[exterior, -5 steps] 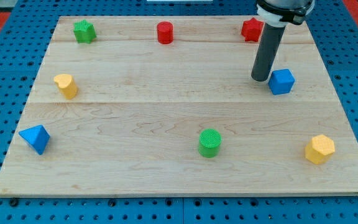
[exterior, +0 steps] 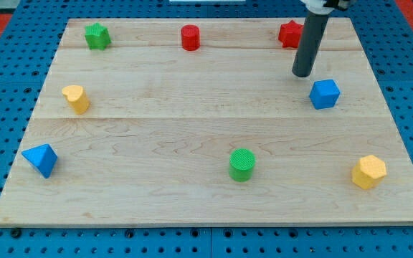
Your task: Move your arm to the top right
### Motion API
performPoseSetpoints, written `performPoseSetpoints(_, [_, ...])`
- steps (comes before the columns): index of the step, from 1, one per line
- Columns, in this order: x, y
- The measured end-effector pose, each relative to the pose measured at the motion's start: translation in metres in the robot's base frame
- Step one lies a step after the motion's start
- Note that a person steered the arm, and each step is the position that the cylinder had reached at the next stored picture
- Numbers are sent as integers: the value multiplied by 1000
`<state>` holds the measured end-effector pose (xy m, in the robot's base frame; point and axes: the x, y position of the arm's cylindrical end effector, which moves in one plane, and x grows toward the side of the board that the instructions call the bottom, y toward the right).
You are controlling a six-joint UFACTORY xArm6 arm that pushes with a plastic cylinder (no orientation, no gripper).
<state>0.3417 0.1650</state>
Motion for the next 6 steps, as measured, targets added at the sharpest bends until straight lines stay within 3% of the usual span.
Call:
performPoseSetpoints(2, [-6,-25])
performPoseSetpoints(3, [-6,42])
performPoseSetpoints(5, [-108,96])
performPoseSetpoints(6, [-144,46])
